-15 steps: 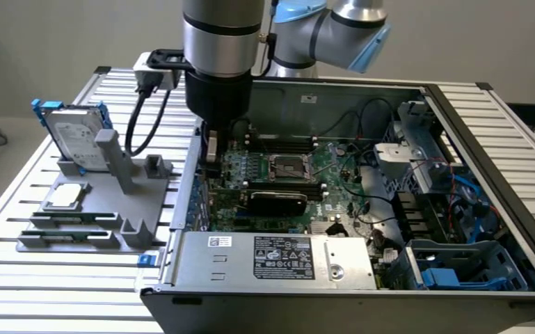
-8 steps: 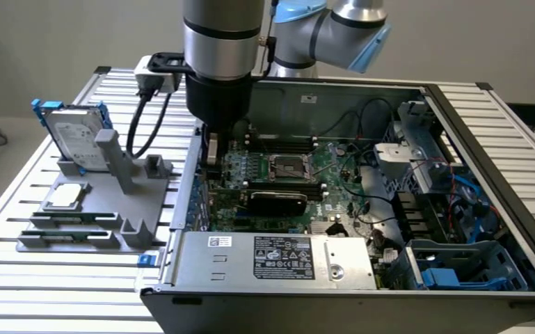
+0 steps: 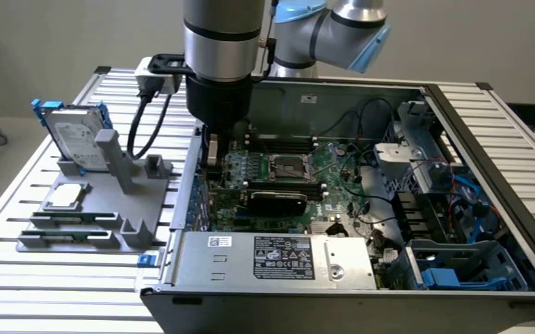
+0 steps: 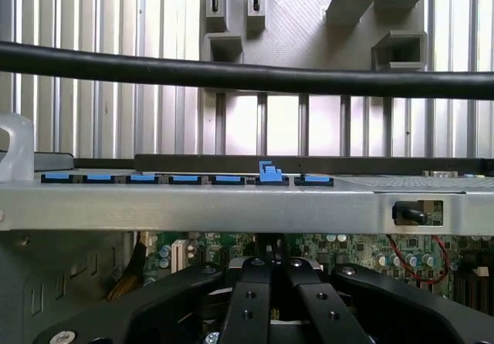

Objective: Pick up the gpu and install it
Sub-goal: 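Press down on the gpu until it lock into place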

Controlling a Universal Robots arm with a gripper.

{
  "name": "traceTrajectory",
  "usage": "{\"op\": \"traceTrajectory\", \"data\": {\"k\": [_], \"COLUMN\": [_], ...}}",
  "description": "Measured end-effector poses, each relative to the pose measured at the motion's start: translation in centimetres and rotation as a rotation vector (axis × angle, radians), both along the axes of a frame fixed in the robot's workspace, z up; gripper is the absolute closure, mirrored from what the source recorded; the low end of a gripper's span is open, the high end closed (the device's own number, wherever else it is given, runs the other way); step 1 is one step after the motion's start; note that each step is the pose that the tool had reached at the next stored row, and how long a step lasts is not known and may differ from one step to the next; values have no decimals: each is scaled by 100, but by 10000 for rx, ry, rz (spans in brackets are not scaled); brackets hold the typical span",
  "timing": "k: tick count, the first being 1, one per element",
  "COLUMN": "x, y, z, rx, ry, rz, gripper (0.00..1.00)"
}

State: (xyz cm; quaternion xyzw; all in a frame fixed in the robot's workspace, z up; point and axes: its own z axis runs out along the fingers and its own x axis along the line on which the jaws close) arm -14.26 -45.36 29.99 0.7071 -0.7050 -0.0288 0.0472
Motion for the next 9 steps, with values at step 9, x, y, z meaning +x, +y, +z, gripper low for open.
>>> {"op": "traceTrajectory", "data": {"k": [9], "x": [-9], "y": [10], "z": [0], "rx": [0], "ry": [0], "rz": [-6], "gripper": [89]}}
